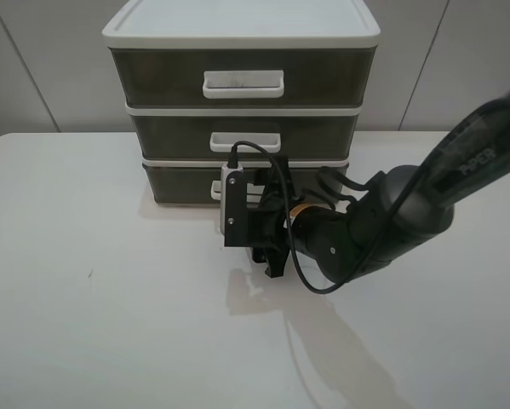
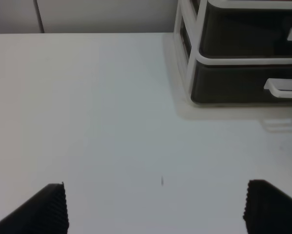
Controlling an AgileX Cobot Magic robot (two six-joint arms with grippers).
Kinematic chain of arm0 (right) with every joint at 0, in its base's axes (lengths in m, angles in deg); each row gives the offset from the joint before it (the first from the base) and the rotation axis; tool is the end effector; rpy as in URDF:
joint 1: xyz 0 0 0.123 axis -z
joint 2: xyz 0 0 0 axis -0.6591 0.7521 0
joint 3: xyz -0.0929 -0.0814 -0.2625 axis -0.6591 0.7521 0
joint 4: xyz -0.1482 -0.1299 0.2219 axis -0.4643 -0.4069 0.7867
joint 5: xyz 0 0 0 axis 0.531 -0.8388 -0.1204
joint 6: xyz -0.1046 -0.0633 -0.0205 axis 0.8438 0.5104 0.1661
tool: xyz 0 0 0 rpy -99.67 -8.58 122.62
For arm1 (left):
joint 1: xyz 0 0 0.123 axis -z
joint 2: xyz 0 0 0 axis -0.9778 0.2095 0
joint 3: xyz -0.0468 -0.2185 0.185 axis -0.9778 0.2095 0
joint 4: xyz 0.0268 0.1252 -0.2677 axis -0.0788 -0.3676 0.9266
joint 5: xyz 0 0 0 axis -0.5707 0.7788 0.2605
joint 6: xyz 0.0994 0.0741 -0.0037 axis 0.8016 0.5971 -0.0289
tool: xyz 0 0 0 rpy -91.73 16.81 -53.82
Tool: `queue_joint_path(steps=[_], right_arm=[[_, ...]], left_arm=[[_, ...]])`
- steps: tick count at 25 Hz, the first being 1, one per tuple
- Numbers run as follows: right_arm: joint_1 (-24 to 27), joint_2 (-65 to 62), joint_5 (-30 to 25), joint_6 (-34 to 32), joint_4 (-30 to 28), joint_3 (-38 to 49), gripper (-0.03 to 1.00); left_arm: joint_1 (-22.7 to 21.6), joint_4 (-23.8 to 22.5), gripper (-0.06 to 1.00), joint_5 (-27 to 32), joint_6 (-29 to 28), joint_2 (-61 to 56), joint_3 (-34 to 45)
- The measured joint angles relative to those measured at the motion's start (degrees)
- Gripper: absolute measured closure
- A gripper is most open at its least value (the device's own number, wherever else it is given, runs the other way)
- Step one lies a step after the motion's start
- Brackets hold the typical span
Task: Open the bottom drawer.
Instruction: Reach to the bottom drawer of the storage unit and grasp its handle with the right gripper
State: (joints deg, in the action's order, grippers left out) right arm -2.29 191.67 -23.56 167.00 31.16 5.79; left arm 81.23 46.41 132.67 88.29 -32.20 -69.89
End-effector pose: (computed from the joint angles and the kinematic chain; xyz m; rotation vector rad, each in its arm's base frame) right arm 0.3064 0.2547 0.0190 -1.6463 1.3900 -0.4253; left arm 0.0578 -0.0082 0.2863 0.0612 2.0332 -0.0898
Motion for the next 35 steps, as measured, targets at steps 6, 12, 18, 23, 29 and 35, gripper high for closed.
queue_joint_path(steps=[6, 12, 18, 23, 29, 35], right_arm=[[0.5, 0.6, -0.1, 0.0, -0.7, 0.0, 0.17], [0.5, 0.8, -0.2, 0.0, -1.5, 0.0, 0.17], [0.5, 0.9, 0.0, 0.0, -2.2, 0.0, 0.17], [0.5, 2.4, 1.8, 0.0, -2.8, -0.1, 0.17], [0.5, 2.5, 2.7, 0.0, -2.8, -0.1, 0.17], [0.2, 2.7, 2.6, 0.0, -1.8, -0.1, 0.17]], left_arm=[[0.0, 0.0, 0.2, 0.0, 0.0, 0.0, 0.0], [0.0, 0.0, 0.2, 0.0, 0.0, 0.0, 0.0], [0.0, 0.0, 0.2, 0.0, 0.0, 0.0, 0.0], [0.0, 0.0, 0.2, 0.0, 0.0, 0.0, 0.0], [0.0, 0.0, 0.2, 0.0, 0.0, 0.0, 0.0], [0.0, 0.0, 0.2, 0.0, 0.0, 0.0, 0.0]])
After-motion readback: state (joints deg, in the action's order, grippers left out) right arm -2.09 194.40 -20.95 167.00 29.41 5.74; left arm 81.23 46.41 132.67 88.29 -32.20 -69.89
